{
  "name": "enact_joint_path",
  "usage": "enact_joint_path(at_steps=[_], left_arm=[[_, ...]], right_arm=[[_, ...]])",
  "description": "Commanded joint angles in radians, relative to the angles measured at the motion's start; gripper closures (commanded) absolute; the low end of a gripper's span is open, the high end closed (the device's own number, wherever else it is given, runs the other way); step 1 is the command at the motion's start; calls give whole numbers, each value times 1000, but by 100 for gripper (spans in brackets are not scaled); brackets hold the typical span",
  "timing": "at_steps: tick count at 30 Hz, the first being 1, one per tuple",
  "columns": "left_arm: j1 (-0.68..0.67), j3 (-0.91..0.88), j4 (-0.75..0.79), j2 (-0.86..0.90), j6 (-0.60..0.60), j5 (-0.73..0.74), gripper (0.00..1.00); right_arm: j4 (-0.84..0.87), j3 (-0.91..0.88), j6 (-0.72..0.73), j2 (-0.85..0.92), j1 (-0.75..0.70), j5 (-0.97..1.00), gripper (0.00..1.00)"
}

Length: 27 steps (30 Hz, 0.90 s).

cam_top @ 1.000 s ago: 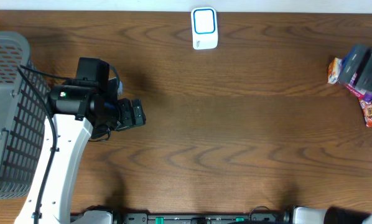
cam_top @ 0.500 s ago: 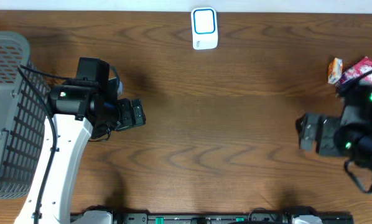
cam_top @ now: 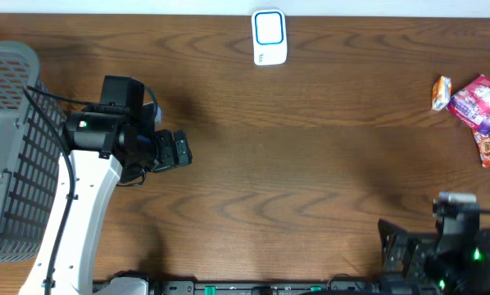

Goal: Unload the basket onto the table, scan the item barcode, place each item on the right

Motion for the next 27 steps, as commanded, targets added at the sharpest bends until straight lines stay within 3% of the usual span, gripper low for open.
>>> enact_joint_path(at_steps=[1, 4, 6, 17, 27], left_arm=[[2, 2, -4, -1, 6, -11, 2], [2, 2, -4, -1, 6, -11, 2], [2, 2, -4, -1, 6, -11, 2], [2, 2, -4, -1, 6, -11, 2], [2, 2, -5, -1, 6, -11, 2]], right_arm=[[-48, -21, 236, -33, 7, -82, 1], [-108, -22, 458, -40, 7, -116, 1], [-108, -22, 512, -40, 7, -126, 1], [-108, -22, 510, -40, 7, -124, 1], [-115, -40, 455, -40, 7, -6, 1]])
